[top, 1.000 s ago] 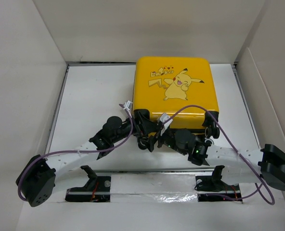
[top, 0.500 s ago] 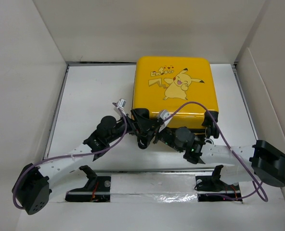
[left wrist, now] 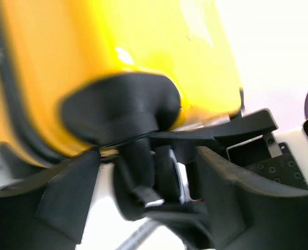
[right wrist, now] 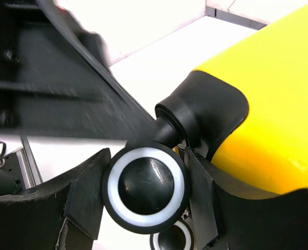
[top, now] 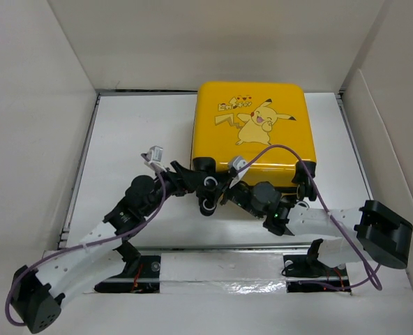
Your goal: Pack the luggage
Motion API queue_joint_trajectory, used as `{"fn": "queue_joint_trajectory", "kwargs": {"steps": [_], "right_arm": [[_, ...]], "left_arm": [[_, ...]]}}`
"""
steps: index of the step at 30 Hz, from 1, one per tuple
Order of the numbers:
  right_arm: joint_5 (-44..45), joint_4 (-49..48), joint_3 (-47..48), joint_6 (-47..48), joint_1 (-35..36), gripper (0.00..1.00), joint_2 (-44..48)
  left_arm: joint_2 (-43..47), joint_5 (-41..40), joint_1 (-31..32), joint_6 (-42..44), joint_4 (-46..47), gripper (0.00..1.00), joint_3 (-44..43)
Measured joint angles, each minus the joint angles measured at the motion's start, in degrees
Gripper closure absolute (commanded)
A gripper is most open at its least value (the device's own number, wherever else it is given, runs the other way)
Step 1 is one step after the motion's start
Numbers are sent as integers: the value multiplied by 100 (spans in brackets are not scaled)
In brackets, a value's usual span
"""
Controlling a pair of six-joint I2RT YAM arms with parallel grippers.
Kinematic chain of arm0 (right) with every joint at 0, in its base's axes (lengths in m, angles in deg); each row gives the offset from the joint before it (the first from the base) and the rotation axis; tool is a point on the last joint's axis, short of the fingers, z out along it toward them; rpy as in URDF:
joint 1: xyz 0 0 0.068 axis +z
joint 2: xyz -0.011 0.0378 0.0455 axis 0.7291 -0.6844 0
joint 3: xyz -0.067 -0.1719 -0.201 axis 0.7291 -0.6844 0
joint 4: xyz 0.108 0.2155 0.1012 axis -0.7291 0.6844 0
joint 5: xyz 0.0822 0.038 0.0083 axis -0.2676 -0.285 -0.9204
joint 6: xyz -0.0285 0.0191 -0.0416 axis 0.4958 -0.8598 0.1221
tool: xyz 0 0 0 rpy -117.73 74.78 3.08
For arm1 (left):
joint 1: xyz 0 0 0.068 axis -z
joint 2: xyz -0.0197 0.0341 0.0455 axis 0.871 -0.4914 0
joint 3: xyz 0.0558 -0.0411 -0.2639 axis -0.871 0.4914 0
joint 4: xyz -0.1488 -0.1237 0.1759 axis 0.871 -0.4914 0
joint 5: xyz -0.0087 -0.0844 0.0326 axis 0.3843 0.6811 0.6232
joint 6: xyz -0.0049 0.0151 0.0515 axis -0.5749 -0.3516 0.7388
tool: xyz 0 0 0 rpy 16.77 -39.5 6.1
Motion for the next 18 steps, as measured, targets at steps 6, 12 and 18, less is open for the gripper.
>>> {"fn": "queue_joint_trajectory", "kwargs": {"steps": [6, 12, 18], "right_arm": [[-144, 114, 15, -31, -81, 64, 94], [-428, 527, 177, -52, -201, 64, 181], [-697, 754, 308, -63, -393, 65, 208]], "left_arm": [[1263, -1023, 2, 420, -251, 93, 688], [-640, -2450, 1930, 852, 192, 81, 758], [-1982, -3534, 2597, 1102, 496, 74, 420]]}}
